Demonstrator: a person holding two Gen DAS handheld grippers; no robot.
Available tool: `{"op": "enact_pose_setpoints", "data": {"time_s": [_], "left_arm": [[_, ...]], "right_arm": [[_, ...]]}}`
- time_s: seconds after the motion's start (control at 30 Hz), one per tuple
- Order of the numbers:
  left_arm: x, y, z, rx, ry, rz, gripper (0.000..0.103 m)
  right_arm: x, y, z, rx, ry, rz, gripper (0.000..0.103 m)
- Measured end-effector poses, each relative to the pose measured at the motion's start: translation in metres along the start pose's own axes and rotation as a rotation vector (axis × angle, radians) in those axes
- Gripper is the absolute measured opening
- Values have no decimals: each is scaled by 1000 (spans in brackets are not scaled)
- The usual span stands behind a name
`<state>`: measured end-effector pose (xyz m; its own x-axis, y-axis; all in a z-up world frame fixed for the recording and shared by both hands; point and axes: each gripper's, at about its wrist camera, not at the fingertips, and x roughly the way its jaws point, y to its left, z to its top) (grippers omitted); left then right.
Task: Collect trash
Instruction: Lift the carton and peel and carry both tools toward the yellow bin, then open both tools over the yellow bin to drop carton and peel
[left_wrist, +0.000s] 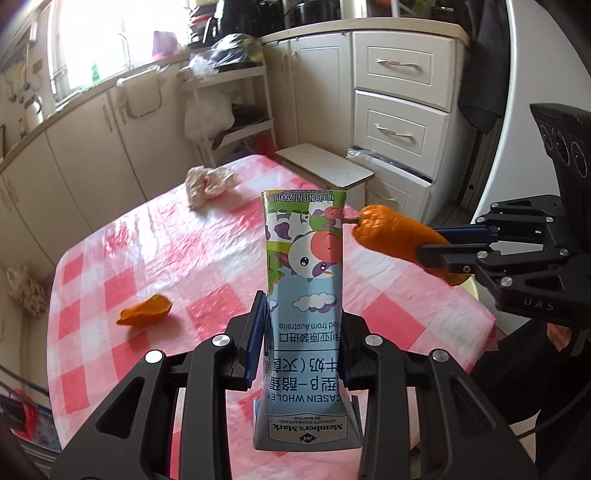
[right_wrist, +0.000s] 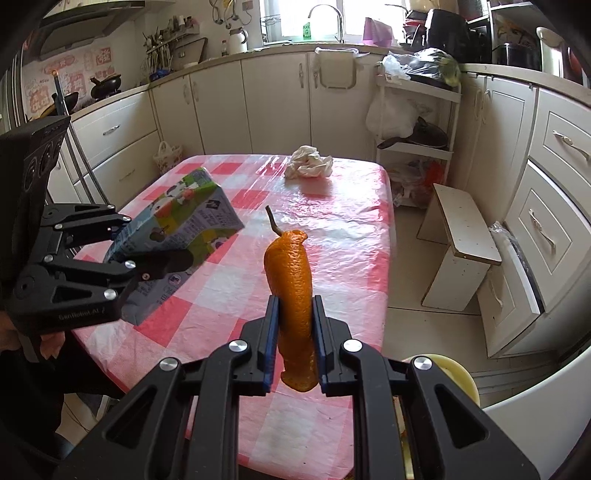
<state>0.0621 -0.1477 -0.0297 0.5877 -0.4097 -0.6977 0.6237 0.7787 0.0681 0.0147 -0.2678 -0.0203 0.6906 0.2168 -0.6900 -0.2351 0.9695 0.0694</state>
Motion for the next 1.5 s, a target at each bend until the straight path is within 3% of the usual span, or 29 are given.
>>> {"op": "enact_pose_setpoints", "data": {"time_s": [0.7, 0.9, 1.2, 1.43, 1.5], "left_arm": [[7, -17, 6, 38, -5, -7, 32], [13, -23, 19, -15, -19, -88, 32], [58, -75, 55, -126, 1, -251, 32], [99, -116, 76, -140, 64, -296, 32], [109, -124, 82, -145, 83, -310, 32]], "right_arm": [[-2, -9, -4, 7, 4, -15, 18], [-10, -33, -13, 49, 19, -89, 18], [-10, -90, -34, 199, 109, -221, 18], [-5, -115, -50, 253, 170, -290, 21], [-7, -123, -56, 272, 181, -315, 26]]}}
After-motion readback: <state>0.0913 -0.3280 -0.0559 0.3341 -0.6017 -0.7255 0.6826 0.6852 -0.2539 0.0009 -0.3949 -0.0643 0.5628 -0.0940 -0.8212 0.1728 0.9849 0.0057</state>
